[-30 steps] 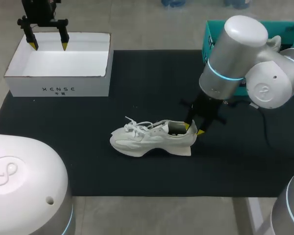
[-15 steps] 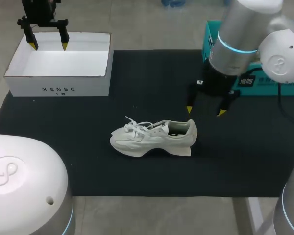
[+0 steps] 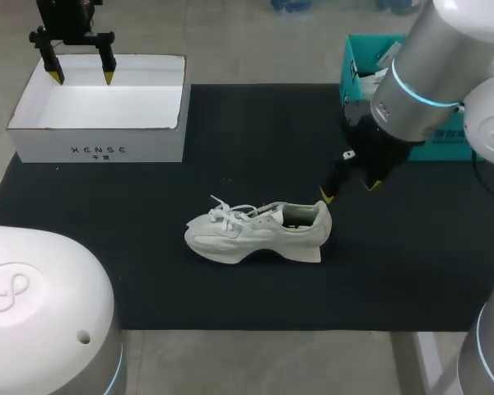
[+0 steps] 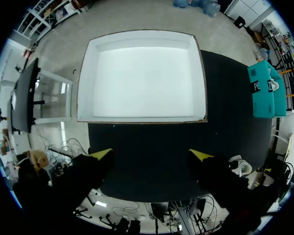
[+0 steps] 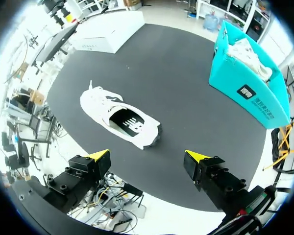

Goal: Take the shoe out of the shoebox, open the shoe tongue, remove and reinsert the insole, then place the shoe into the shoebox

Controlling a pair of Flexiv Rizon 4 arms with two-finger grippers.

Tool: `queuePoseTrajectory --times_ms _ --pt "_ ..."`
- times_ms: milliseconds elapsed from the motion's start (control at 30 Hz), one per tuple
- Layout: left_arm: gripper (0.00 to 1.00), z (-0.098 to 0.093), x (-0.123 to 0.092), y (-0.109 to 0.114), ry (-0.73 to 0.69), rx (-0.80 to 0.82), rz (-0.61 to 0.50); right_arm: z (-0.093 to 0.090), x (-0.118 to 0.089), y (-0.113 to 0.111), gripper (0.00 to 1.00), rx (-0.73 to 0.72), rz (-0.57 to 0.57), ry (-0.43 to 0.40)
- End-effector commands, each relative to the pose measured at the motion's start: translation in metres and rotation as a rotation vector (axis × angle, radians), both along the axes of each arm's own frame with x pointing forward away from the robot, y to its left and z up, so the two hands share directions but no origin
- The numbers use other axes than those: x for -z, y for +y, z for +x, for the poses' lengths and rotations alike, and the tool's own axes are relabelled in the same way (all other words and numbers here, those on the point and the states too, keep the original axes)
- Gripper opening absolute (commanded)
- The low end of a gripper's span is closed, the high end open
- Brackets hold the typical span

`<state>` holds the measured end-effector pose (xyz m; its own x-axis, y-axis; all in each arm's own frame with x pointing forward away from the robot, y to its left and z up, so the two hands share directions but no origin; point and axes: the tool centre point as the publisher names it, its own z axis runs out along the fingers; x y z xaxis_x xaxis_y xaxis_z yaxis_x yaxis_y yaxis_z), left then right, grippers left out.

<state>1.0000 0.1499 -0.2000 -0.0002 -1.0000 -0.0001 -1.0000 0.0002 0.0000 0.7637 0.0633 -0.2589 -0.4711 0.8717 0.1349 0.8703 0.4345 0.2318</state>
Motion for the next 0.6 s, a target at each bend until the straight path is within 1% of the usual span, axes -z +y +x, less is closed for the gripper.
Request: queuePoseTrajectory --times_ms 33,400,433,467,500,533,600 --pt "1.0 0.0 0.0 0.0 0.0 0.0 0.0 -0.003 0.003 -0.004 1.0 -0.407 0.008 -0.161" --pt "1.0 0.0 0.0 0.0 0.0 0.0 0.0 -0.003 0.003 -0.004 1.0 -0.407 0.008 -0.161" --pt "1.0 0.0 0.0 0.0 0.0 0.0 0.0 -0.003 0.004 -0.008 1.0 -0.465 0.019 -0.17" --pt "1.0 0.0 0.0 0.0 0.0 0.0 0.0 -0.003 0.006 -0.013 1.0 -0.52 0.055 -0.216" --pt "1.0 0.0 0.0 0.0 0.0 0.0 0.0 -0.004 0.007 -0.016 1.0 -0.59 0.089 -0.227" --pt "1.0 0.0 0.0 0.0 0.0 0.0 0.0 -0.005 0.008 -0.019 1.0 -0.62 0.099 -0.239" --pt "1.0 0.0 0.0 0.0 0.0 0.0 0.0 -0.007 0.009 -0.025 1.0 -0.747 0.138 -0.289"
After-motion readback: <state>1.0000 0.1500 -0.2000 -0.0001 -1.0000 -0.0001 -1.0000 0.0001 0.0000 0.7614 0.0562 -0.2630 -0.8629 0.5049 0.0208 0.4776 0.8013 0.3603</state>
